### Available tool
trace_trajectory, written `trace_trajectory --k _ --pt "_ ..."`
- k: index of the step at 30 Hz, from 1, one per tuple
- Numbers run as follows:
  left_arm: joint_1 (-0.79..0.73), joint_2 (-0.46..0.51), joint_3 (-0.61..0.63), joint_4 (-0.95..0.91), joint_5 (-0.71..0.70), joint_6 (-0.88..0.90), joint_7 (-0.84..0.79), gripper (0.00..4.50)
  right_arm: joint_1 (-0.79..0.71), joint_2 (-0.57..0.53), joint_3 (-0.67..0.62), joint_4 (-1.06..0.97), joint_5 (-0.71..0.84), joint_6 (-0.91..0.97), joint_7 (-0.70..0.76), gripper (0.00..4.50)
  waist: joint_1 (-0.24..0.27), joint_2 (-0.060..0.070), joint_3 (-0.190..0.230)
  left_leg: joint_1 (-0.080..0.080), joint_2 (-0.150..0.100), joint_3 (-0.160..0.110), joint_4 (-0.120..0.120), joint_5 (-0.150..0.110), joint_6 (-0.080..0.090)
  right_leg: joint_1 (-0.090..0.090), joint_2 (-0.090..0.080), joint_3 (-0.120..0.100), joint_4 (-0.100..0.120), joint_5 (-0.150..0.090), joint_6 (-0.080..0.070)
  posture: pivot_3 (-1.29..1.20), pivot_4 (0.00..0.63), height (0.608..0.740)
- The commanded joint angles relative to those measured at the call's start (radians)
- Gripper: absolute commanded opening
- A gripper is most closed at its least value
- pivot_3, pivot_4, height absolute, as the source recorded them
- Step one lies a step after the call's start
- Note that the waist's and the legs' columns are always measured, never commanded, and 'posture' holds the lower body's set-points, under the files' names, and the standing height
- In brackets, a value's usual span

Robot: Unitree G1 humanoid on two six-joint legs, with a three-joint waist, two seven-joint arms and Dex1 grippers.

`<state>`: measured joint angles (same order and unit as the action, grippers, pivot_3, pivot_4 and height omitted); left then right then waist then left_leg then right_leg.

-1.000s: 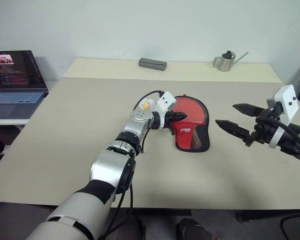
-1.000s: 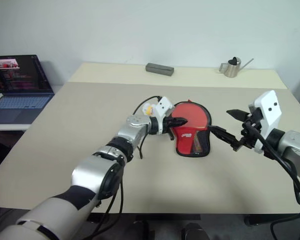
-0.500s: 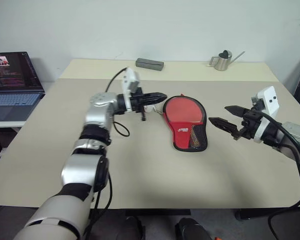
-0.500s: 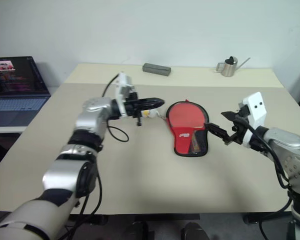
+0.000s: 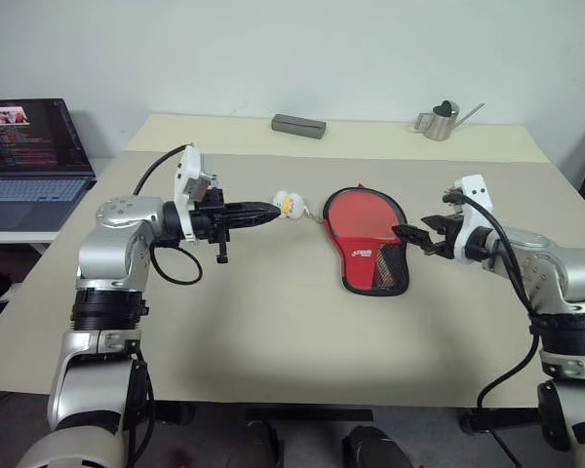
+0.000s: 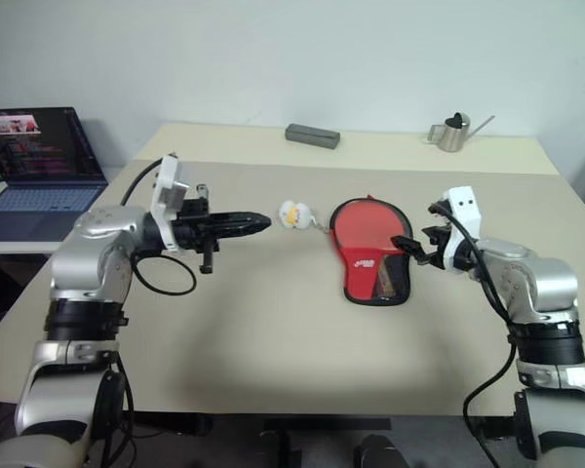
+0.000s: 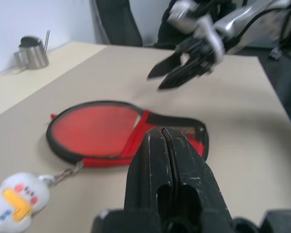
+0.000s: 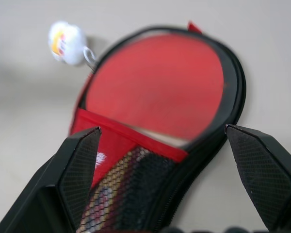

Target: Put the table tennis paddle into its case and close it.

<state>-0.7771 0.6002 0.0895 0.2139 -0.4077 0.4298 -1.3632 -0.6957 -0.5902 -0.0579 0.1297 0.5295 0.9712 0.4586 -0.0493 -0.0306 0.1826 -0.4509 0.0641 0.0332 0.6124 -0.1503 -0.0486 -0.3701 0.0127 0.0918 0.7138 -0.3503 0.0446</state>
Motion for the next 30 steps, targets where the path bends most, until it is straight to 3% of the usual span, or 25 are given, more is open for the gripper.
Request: trace_trajectory --k 1,30 --pt "-0.002 0.021 0.005 -0.072 -0.045 0.025 0.01 0.05 -0.047 0.007 -0.009 0.066 -0.031 -0.033 0.023 4.5 -0.002 0.0 0.0 0.0 0.0 0.0 0.0 0.0 0.0 0.0 0.0 0.0 0.0 0.0 0.0 0.0 0.15 0.74" --pt "0.0 0.119 -0.077 -0.138 0.009 -0.016 0.06 0.05 -0.133 0.12 0.038 0.398 -0.191 -0.13 0.148 4.5 -0.01 0.0 0.0 0.001 0.0 0.001 0.0 0.0 0.0 0.0 0.001 0.001 0.0 0.001 -0.001 0.0 0.15 0.74"
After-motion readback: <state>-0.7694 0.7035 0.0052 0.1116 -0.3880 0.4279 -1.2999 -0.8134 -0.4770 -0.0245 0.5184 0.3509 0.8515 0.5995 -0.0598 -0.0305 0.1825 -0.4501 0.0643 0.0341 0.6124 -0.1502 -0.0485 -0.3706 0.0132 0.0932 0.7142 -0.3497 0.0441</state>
